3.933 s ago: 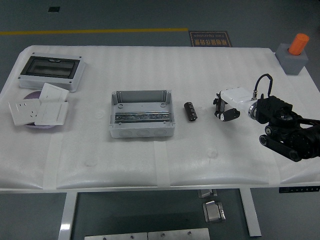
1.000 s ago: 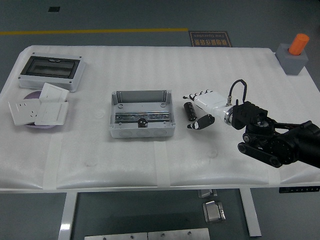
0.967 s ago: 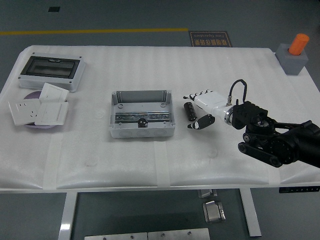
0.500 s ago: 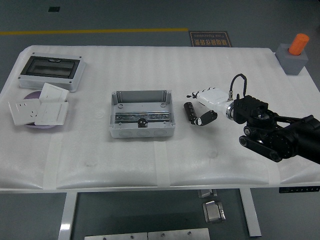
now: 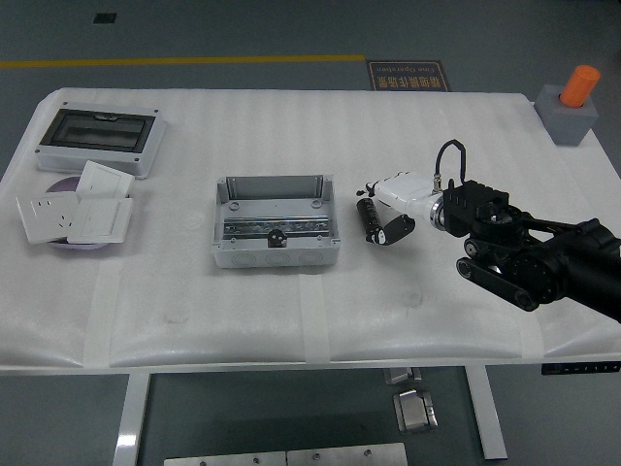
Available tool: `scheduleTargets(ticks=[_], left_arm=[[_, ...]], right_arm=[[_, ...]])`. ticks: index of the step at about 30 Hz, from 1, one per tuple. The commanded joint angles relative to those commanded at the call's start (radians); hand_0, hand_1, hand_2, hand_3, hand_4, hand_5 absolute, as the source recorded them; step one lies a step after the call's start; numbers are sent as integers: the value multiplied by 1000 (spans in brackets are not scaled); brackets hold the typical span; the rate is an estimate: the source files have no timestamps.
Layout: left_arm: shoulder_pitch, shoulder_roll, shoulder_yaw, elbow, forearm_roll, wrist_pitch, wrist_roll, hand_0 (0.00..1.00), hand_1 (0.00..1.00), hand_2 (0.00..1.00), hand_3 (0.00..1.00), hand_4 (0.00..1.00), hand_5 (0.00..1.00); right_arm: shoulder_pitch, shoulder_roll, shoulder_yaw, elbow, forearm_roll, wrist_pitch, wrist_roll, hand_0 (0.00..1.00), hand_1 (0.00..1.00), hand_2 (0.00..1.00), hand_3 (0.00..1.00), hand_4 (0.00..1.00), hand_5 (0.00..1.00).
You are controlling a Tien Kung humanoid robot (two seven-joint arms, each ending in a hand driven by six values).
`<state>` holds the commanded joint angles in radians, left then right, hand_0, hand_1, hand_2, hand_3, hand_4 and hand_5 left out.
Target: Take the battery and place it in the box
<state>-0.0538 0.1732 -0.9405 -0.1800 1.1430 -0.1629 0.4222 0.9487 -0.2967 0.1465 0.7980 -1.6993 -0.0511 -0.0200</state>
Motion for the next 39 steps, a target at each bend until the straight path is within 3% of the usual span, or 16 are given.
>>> scheduleTargets(ticks=[7,17,18,23,24,29,30,34,39], left_arm=[[-1,0,9,0,-10,0,-3,627,654,484,553,455,329],[-4,0,20,0,-21,1,-8,627,654,484,552,454,333],[-4,-1,23,0,-25,1,-9,627,654,482,554,454,329],[-3,-2,29,0,-29,1,-11,627,654,482,554,454,329],[-3,-1,30,0,-29,1,-11,627,654,483,556,454,331],[-3,-1,31,0,-30,2,-12,627,654,483,556,454,331],[-2,-1,31,0,-31,2,-12,627,653,483,556,454,334],[0,-2,33,0,-32,3,-12,627,653,483,556,454,334],[5,-4,29,0,-31,4,-11,627,653,485,557,453,335]], right_arm=[[-10,1,26,-14,-45,31,16,895,817,842,902,774,398],[-9,-3,19,-10,-20,-1,23,889,809,832,895,764,407],[-10,-3,19,-10,-19,-2,24,874,787,790,825,582,281],[-14,-1,19,-14,-14,-5,27,874,787,790,825,582,281],[-15,-1,18,-15,-13,-7,27,837,723,679,716,422,212],[-19,-2,16,-17,-11,-13,30,837,723,679,716,422,212],[-19,-3,14,-16,-10,-17,30,813,688,647,688,345,154],[-20,-14,-7,-5,18,-48,27,813,688,647,688,345,154],[-27,-63,-78,54,109,-155,6,801,679,641,682,342,147]])
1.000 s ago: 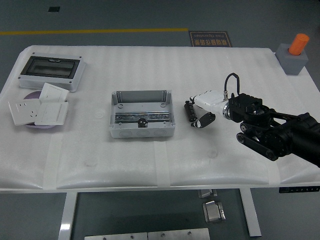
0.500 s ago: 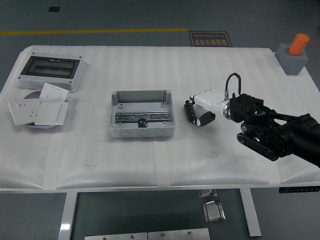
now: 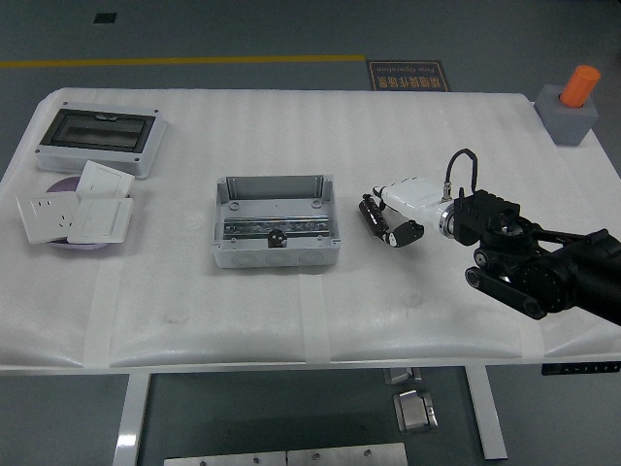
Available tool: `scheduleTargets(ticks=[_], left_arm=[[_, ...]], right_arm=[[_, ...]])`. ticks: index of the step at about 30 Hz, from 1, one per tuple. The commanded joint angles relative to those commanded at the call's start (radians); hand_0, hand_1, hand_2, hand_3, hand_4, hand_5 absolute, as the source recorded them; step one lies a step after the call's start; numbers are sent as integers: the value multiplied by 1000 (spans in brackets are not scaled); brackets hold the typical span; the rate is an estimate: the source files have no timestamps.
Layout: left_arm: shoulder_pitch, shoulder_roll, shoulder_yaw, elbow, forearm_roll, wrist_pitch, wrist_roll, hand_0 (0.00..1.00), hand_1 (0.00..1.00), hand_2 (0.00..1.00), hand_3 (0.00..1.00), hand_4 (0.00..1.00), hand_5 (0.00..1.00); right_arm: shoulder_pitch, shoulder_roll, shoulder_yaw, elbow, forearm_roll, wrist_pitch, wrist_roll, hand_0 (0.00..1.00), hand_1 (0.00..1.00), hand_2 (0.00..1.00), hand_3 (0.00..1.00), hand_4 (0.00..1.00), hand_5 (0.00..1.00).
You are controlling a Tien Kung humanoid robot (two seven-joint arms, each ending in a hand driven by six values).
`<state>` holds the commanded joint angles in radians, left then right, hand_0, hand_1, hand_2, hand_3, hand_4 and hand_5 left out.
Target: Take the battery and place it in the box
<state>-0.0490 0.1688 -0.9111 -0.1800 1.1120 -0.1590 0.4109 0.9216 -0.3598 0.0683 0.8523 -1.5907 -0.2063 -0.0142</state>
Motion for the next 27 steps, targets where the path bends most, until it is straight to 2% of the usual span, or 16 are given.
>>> scheduleTargets(ticks=[4,8,12,18,21,26,27], left_arm=[[6,-1,-11,0,8,1,3,627,653,488,557,453,342],[11,-2,-22,0,16,1,7,627,653,488,557,453,342],[13,-3,-23,0,13,1,8,627,653,491,557,456,356],[16,-5,-28,0,13,3,9,627,653,491,556,455,364],[21,-8,-36,0,21,4,13,627,652,491,555,457,367],[26,-9,-57,0,41,3,23,627,652,491,555,457,367],[26,-8,-61,0,45,3,24,627,652,490,556,459,367]], right_arm=[[-22,-43,70,82,-9,-77,-26,789,671,637,682,343,144],[-67,-50,180,173,-61,-105,-50,789,671,637,682,343,144],[-126,-20,298,274,-117,-111,-71,771,664,635,683,345,144],[-184,54,423,405,-149,-85,-90,768,666,633,684,351,149],[-200,97,433,408,-164,-74,-95,769,666,630,685,367,161],[-205,126,432,362,-165,-75,-91,769,666,630,685,367,161],[-205,127,432,351,-165,-76,-90,853,761,740,726,621,346]])
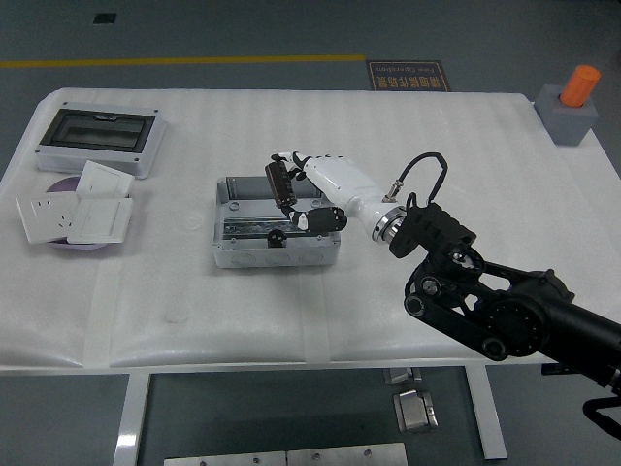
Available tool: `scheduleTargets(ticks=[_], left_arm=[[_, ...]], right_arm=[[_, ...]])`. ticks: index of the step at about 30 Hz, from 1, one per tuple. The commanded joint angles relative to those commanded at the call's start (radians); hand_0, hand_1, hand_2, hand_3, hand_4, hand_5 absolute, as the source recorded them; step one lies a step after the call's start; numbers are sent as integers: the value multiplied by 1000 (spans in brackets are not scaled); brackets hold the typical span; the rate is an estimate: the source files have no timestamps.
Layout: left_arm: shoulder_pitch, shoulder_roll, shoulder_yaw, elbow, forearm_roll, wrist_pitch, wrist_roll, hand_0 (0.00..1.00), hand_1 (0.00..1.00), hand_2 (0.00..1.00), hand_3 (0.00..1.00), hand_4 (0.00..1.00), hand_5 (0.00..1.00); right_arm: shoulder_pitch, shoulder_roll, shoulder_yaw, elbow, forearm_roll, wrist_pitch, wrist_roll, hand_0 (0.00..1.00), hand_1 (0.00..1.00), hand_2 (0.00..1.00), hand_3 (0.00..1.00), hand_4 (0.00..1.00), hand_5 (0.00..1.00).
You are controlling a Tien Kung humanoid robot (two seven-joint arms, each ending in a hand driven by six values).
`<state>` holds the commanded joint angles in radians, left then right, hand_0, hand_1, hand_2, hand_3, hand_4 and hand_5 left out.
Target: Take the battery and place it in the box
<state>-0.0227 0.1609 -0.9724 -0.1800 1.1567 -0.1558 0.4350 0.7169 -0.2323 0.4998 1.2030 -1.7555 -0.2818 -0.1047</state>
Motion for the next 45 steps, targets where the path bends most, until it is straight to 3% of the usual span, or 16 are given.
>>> scheduleTargets(ticks=[5,6,10,11,17,24,28,34,36,45], left_arm=[[-1,2,-10,0,9,0,4,627,652,490,556,459,367],[-1,2,-10,0,9,-1,4,627,652,486,555,460,370],[-3,1,-6,0,5,-1,3,627,652,486,555,460,370],[-3,1,-6,0,5,-1,3,627,651,485,553,464,371],[1,0,-12,0,11,-1,6,627,651,485,553,464,371],[4,0,-13,0,10,0,5,626,651,482,551,465,362],[8,0,-7,0,-1,1,3,626,651,482,551,465,362],[17,-2,-4,0,-5,1,4,627,651,481,552,464,355],[19,-2,-4,0,-6,1,3,626,651,481,552,462,338],[28,1,-2,0,-9,3,0,626,651,481,551,461,327]], right_arm=[[2,-1,-1,-34,-5,3,0,853,761,740,726,621,346],[2,-1,-2,-39,-5,3,0,998,916,924,985,892,545],[-2,0,-7,-52,-5,6,-1,998,916,924,985,892,545],[-3,0,-9,-54,-6,6,-1,998,976,991,998,998,609],[-18,-9,8,-40,3,-1,2,998,976,991,998,998,609],[-93,-58,124,52,64,-29,32,998,976,977,998,998,640],[-177,-114,232,131,144,-46,66,998,976,977,998,998,640],[-301,-192,410,163,236,-52,101,998,959,951,998,998,638],[-340,-207,468,170,257,-54,113,998,913,904,998,998,634],[-477,-237,720,213,319,-67,158,998,885,874,975,998,610]])
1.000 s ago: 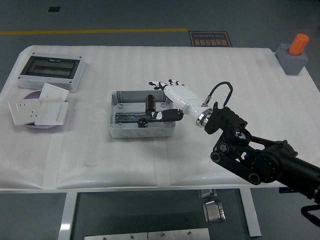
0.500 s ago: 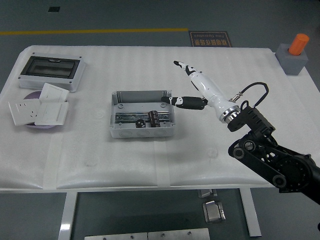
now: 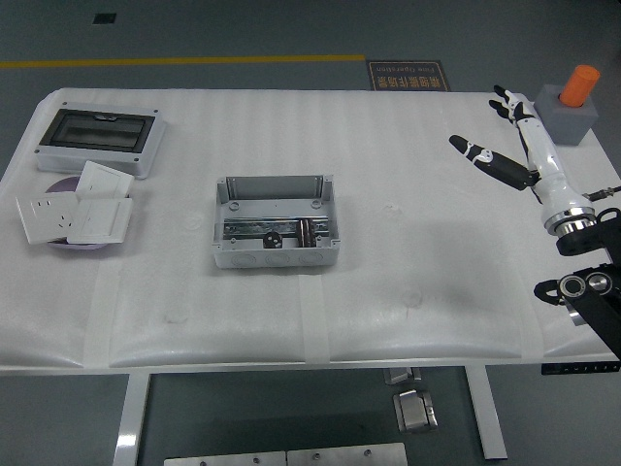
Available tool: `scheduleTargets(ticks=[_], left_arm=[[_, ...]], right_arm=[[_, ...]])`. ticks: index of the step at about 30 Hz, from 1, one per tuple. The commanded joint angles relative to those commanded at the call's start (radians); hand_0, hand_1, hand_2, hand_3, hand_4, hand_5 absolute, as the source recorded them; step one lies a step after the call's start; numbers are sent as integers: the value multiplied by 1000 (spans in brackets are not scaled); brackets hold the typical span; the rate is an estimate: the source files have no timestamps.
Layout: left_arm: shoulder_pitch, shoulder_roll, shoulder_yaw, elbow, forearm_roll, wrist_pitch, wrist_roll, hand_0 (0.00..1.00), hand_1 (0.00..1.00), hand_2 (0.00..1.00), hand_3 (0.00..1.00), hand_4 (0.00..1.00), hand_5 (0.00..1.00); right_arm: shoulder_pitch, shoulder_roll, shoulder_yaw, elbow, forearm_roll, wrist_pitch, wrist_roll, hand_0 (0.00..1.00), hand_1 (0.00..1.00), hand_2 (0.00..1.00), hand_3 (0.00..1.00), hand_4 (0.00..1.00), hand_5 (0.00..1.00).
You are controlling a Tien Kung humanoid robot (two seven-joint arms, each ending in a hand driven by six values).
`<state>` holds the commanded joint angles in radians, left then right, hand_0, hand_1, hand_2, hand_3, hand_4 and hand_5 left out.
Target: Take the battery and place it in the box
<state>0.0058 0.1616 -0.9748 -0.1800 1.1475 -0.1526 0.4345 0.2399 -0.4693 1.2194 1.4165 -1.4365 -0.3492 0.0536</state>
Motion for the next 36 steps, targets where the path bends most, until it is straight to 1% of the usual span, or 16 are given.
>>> scheduleTargets(ticks=[2,3,4,8,9,15,22,26,31,36], left_arm=[[-1,3,-2,0,3,0,1,626,651,481,551,461,327],[-2,5,-4,0,5,-1,1,628,652,481,551,463,324],[-3,7,-4,0,5,-1,1,628,652,481,551,463,324],[-8,12,2,0,2,-2,2,628,652,481,551,463,324],[-9,14,4,0,1,-3,2,627,652,481,552,462,320],[-13,26,4,0,8,-5,4,627,652,481,551,463,315],[-12,34,0,0,22,-7,5,628,652,481,551,463,314],[-10,31,0,0,23,-6,4,628,652,481,551,463,314],[-1,16,-8,0,22,-4,7,628,653,483,550,466,311],[-6,8,-2,0,5,-2,6,628,652,485,546,473,304]], right_arm=[[-13,-8,43,-3,8,1,3,998,885,874,975,998,610],[-19,-11,68,-5,11,3,4,973,863,862,951,998,599],[-22,-13,85,-7,12,3,5,973,863,862,951,998,599],[-31,-11,141,-12,19,3,8,973,863,862,951,998,599],[-32,-9,150,-13,20,3,9,964,857,843,935,995,593],[-41,-3,183,-18,18,1,6,964,854,842,933,995,601],[-51,-2,198,-19,13,-2,6,962,850,839,928,992,598],[-55,-3,211,-17,6,-3,4,962,850,839,928,992,598],[-57,6,227,-14,0,-6,6,961,847,839,924,981,587],[-61,14,233,-15,-3,-6,6,960,847,835,923,972,582]])
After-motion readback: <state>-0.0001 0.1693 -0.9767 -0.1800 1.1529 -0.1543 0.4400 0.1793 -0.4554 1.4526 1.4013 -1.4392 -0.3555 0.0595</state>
